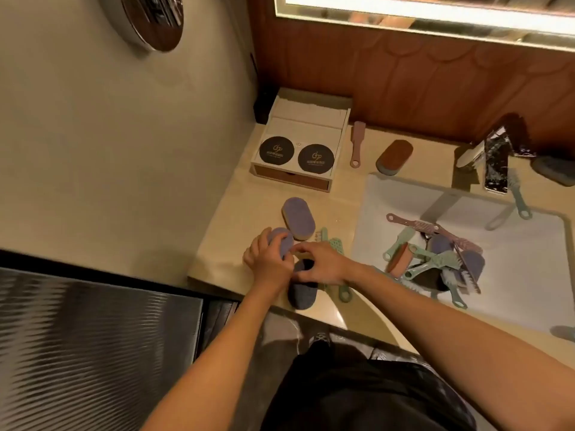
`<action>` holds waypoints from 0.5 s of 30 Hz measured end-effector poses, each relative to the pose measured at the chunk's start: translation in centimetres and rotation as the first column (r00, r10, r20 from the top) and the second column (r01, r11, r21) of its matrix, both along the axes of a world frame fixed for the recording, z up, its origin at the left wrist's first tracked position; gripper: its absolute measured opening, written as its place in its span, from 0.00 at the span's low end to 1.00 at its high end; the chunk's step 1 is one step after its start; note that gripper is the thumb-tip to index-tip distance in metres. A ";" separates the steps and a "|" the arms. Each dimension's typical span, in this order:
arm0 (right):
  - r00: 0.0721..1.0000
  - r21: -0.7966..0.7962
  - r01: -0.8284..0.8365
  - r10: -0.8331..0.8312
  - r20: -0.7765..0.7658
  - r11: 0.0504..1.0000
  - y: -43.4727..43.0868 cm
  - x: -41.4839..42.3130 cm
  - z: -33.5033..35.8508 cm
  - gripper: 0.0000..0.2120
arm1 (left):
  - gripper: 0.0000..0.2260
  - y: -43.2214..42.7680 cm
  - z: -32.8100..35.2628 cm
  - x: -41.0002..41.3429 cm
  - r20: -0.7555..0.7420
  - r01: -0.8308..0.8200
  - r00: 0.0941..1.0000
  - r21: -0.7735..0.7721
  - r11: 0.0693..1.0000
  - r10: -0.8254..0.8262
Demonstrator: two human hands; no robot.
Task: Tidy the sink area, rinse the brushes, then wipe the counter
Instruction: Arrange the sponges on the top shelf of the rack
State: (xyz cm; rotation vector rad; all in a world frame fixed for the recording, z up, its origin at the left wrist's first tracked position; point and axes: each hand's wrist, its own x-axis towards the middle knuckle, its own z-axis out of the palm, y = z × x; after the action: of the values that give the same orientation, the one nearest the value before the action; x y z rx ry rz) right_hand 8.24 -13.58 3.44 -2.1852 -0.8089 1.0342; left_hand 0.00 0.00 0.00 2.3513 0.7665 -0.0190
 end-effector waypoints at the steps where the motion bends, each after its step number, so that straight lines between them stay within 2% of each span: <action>1: 0.993 -0.057 -0.092 0.096 0.071 0.994 0.2 0.3 -0.3 0.34 | 0.29 0.1 -0.2 0.0 -0.065 0.038 0.997 0.008 0.999 -0.037; 3: 0.948 -0.240 -0.232 0.274 0.160 0.943 0.3 0.3 -0.3 0.43 | 0.30 0.3 -0.6 -0.1 -0.141 0.080 0.987 0.042 0.996 -0.073; 4: 0.926 -0.330 -0.269 0.337 0.169 0.905 0.3 0.1 -0.3 0.45 | 0.29 0.3 -0.8 -0.2 -0.155 0.084 0.985 0.036 0.996 -0.077; 6: 0.898 -0.399 -0.277 0.383 0.216 0.874 0.2 -0.2 -0.9 0.44 | 0.29 0.3 -1.2 -0.3 -0.167 0.107 0.981 0.050 0.993 -0.097; 9: 0.894 -0.402 -0.255 0.372 0.248 0.880 0.1 -0.5 -0.7 0.43 | 0.29 0.2 -0.6 -0.2 -0.147 0.106 0.985 0.061 0.992 -0.096; 12: 0.913 -0.352 -0.232 0.327 0.243 0.907 0.1 -0.1 -0.7 0.43 | 0.30 0.2 0.2 -0.1 -0.092 0.059 0.994 -0.021 0.998 -0.060; 15: 0.964 -0.250 -0.165 0.209 0.161 0.954 -0.3 0.1 -0.8 0.35 | 0.30 0.2 0.4 -0.6 0.001 0.026 1.000 -0.116 0.993 -0.026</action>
State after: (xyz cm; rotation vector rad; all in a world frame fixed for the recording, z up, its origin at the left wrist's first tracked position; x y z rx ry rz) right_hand 8.30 -13.93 2.65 -2.4719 -1.0437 1.0747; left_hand -0.63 0.21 0.37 2.2515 0.7154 -0.0733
